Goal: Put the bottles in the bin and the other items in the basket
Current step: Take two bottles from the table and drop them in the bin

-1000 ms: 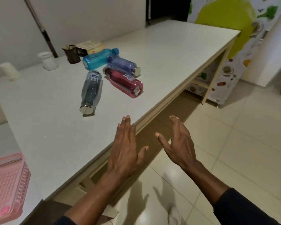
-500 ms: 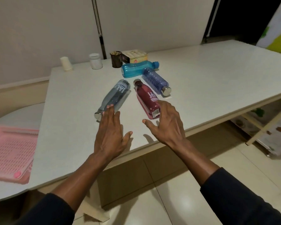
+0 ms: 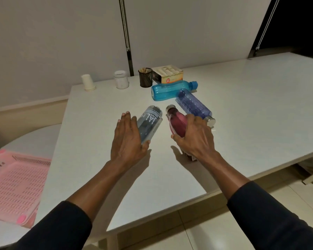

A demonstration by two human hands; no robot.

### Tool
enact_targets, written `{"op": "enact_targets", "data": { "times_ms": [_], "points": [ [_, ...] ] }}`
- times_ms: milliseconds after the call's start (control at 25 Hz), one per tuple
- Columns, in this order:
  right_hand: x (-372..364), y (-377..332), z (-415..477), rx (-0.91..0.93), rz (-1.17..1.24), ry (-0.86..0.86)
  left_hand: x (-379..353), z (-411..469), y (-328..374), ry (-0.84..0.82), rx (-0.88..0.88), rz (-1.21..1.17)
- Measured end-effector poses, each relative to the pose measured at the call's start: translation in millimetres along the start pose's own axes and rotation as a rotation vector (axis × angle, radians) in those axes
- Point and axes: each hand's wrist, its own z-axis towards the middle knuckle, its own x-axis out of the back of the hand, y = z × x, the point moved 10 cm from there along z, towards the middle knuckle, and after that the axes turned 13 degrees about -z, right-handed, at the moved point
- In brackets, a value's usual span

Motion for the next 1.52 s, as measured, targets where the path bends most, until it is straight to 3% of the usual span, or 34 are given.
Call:
{"op": "enact_targets", "data": {
  "times_ms": [160,640,840,1080,1520],
  "points": [
    [-18.3,5.0,19.4,-0.030,-0.014,-0.063,-19.9,13.1,-3.2,-0.104,0.016,0.022],
    [-55.3,16.4,45.5,0.076,-0.073,-0.179,-20.9,7.4,-22.0,-0.080,0.284,-0.040],
    [-46.6,12.8,38.2,0.164,0.043,-0.202,-3.5,-33.1,-19.9,0.042,0.432,-0.165],
    [-24.6,-28.8,6.7,0.386,0.222,-0.216,43.5,-112.1,-17.9,0.320,0.556,-0.154],
    [3.0,-156.9,-129.6,0.833,0.440,-0.291,126.5,-304.7,-21.1,0.575,0.854,0.142]
  ]
}}
